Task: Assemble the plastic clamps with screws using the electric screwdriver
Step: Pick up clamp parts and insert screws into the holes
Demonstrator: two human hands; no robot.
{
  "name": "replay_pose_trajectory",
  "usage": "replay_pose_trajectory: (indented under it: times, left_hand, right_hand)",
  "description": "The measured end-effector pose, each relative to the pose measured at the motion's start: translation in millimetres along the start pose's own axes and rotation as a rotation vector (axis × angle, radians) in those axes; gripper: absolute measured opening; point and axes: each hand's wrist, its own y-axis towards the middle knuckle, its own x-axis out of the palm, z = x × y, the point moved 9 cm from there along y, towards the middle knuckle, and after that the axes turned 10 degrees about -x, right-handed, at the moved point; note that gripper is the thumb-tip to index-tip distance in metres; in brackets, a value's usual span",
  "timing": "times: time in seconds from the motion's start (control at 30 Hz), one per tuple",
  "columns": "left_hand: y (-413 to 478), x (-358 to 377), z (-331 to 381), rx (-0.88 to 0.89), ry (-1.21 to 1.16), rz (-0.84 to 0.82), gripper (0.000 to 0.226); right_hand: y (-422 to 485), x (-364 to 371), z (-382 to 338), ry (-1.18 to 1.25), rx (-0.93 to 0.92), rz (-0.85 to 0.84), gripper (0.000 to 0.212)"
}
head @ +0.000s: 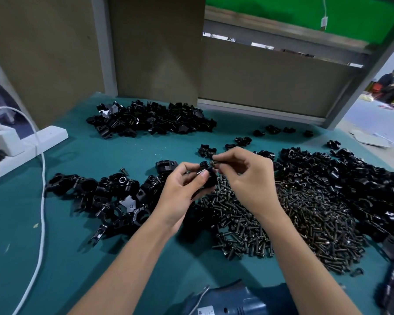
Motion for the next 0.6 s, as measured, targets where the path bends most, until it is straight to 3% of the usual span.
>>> replay_pose_trajectory:
  times: [0.13,0.3,0.37,0.53,0.6]
  left_hand:
    - [-1,-5,2,0.016,0.040,0.041,0.016]
    - [-1,-5,0,0.014,0.055,0.056,0.019]
    - [-1,-3,1,0.009,-0.008,0.021,0.023]
    - [-3,1,-2,-0.073,-0.293,-0.054,0.029]
    - [-4,0,-4,-0.109,-0.386,-0.046,0.043]
  right_hand:
    - [-2,6,-9,0.004,-0.051,-0.012,0.017]
    - [-2,10,-2,0.008,0.011,-0.044,0.012]
    - [-3,10,-1,0.031,0.036,-0.032,0.013]
    - [-8,-8,15,0.180,0.150,0.206,0.020]
    - [-10,-7,22,0.243,0.210,0.200,0.024]
